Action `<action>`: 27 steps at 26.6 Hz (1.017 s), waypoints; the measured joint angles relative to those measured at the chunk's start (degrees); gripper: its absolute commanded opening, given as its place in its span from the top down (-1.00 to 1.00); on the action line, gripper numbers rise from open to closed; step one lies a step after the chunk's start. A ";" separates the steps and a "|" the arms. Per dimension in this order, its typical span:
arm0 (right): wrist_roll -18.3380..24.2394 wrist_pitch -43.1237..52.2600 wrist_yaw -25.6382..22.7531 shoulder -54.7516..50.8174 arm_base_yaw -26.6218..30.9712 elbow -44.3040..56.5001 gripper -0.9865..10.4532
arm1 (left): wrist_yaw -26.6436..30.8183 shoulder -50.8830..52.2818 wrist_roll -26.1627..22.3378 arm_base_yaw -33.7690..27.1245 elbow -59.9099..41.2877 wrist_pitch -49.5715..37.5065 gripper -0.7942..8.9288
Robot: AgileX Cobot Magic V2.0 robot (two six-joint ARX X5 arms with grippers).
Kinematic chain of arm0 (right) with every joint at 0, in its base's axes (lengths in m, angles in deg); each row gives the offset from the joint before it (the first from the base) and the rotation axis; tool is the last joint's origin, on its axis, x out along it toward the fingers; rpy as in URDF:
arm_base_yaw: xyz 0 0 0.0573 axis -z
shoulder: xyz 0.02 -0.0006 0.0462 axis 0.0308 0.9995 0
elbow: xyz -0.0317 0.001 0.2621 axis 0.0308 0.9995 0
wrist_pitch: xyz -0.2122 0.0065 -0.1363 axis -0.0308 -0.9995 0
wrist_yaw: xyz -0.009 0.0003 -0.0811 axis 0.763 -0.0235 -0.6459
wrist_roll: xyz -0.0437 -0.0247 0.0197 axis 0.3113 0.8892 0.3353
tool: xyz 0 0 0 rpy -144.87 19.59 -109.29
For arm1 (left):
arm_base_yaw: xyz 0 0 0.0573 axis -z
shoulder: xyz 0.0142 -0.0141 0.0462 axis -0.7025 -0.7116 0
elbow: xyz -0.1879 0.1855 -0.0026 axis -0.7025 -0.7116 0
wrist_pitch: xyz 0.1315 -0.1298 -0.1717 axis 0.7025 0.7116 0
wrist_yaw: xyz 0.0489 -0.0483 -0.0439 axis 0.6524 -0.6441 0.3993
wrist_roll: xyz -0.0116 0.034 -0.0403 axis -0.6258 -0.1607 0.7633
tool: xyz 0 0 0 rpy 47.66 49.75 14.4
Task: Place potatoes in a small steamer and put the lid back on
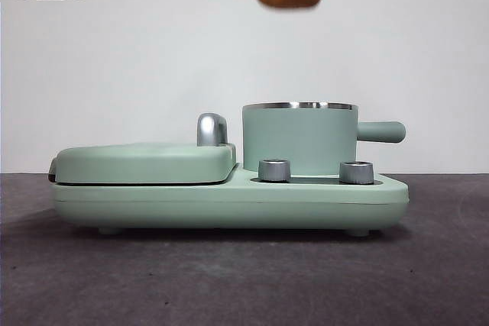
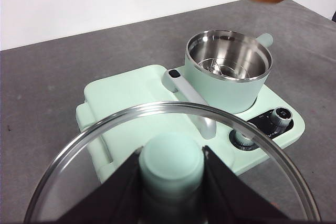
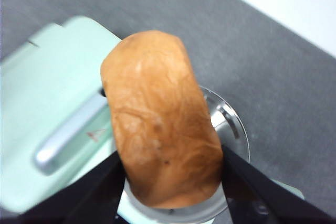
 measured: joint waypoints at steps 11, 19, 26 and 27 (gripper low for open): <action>1.53 0.04 1.68 10.62 3.87 -0.02 0.42 | 0.00 -0.48 -0.02 0.00 0.00 -0.02 0.81; 1.99 -0.31 2.93 15.08 4.26 -0.02 0.42 | 0.00 -1.09 -0.02 0.00 0.00 -0.02 0.81; 2.01 -2.75 2.95 16.72 5.07 -0.02 0.42 | 0.00 -1.09 -0.02 0.00 0.00 -0.04 0.81; 2.01 -3.15 2.93 17.11 5.07 -0.02 0.42 | 0.00 -1.09 -0.02 0.00 0.00 -0.02 0.81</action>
